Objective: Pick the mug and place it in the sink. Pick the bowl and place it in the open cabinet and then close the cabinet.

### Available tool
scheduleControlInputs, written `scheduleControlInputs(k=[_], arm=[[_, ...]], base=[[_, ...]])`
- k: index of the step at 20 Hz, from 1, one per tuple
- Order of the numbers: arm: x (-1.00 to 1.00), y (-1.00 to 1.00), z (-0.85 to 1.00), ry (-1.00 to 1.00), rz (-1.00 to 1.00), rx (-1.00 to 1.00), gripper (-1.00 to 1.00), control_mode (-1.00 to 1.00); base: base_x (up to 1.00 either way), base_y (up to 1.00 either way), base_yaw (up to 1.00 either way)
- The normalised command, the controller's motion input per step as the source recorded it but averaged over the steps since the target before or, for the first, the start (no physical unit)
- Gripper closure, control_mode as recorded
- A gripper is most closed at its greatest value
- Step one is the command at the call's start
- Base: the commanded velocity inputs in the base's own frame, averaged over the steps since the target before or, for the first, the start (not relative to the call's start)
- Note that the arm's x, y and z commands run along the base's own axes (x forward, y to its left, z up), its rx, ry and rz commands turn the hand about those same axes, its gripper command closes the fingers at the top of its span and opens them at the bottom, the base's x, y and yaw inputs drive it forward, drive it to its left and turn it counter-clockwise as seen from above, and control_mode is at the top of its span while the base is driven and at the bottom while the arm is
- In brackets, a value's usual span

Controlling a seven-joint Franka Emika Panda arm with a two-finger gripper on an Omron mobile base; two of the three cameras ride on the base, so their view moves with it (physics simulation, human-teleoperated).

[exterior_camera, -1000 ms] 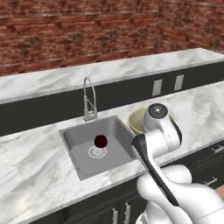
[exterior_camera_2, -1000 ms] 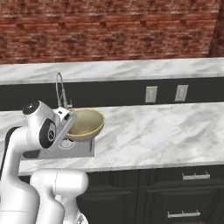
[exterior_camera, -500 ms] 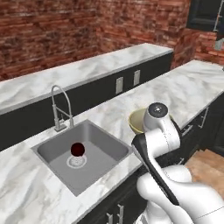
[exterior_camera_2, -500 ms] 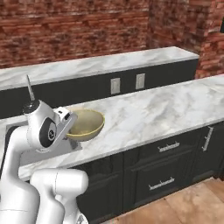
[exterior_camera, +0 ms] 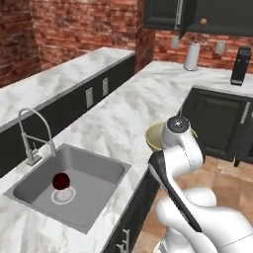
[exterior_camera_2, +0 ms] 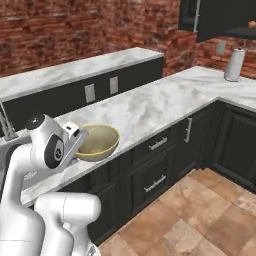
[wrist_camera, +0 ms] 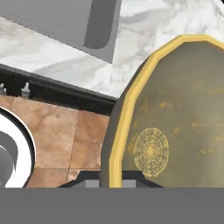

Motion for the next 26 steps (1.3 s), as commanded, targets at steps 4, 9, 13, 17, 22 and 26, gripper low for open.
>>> scheduleControlInputs(k=[4,9,13,17,22,26], arm=[[0.00,0.00,0.00,0.00,0.00,0.00,1.00,1.00],[0.00,0.00,0.00,0.00,0.00,0.00,1.00,1.00],[0.00,0.00,0.00,0.00,0.00,0.00,1.00,1.00],[0.00,0.00,0.00,0.00,0.00,0.00,1.00,1.00],[0.00,0.00,0.00,0.00,0.00,0.00,1.00,1.00],[0.00,0.00,0.00,0.00,0.00,0.00,1.00,1.00]], base=[[0.53,-0.08,-0.70],[0.64,-0.33,-0.56],[0.72,-0.24,-0.40],[0.61,-0.07,-0.24],[0.89,-0.19,-0.16],[0.77,-0.08,-0.08]])
